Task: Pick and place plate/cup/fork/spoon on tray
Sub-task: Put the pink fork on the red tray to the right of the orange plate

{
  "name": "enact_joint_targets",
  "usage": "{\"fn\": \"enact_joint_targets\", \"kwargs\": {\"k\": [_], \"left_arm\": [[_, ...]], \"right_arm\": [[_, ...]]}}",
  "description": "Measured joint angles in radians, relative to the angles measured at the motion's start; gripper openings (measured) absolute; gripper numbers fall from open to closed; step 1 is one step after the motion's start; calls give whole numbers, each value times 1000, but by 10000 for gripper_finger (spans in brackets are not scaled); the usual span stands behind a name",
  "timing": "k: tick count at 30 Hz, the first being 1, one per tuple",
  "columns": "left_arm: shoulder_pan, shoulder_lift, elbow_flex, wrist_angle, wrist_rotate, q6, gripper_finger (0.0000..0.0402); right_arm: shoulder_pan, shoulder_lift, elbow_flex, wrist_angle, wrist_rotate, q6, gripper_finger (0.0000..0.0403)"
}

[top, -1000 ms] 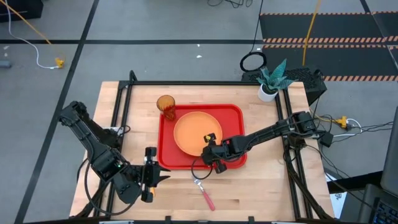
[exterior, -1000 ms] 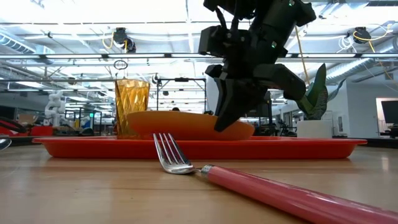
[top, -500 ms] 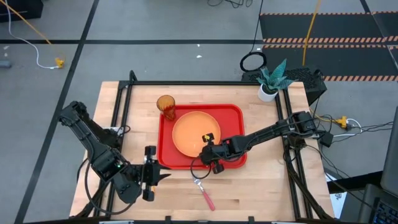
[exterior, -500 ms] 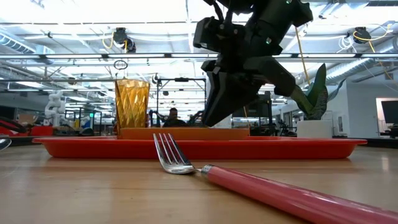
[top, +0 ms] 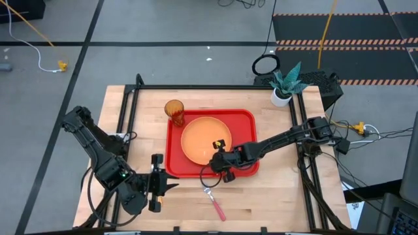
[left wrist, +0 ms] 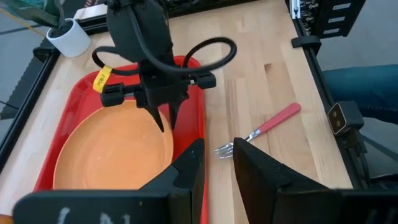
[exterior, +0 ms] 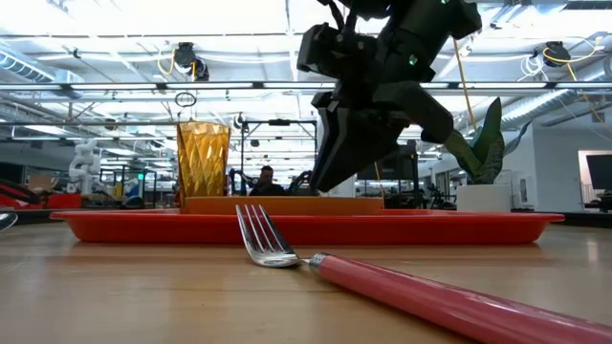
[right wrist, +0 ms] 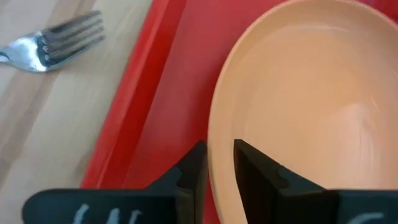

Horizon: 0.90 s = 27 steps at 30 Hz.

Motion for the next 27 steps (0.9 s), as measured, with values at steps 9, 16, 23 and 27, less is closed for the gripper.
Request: {"fn": "enact_joint_targets", "kwargs": {"k": [9, 16, 23, 27], "left_arm": [[0, 0, -20, 2, -1, -3, 88], [0, 0, -71, -3, 1, -64, 88], [-16, 0, -72, 80, 7, 1, 88], [-23, 0, -72, 154, 10, 68, 88]], "right_arm": [[19, -52, 0, -43, -1, 15, 71], [76, -112, 0, -66, 0, 149, 71], [192, -246, 0, 4, 2, 242, 71], [269, -300, -20, 62, 46, 341, 71]]}}
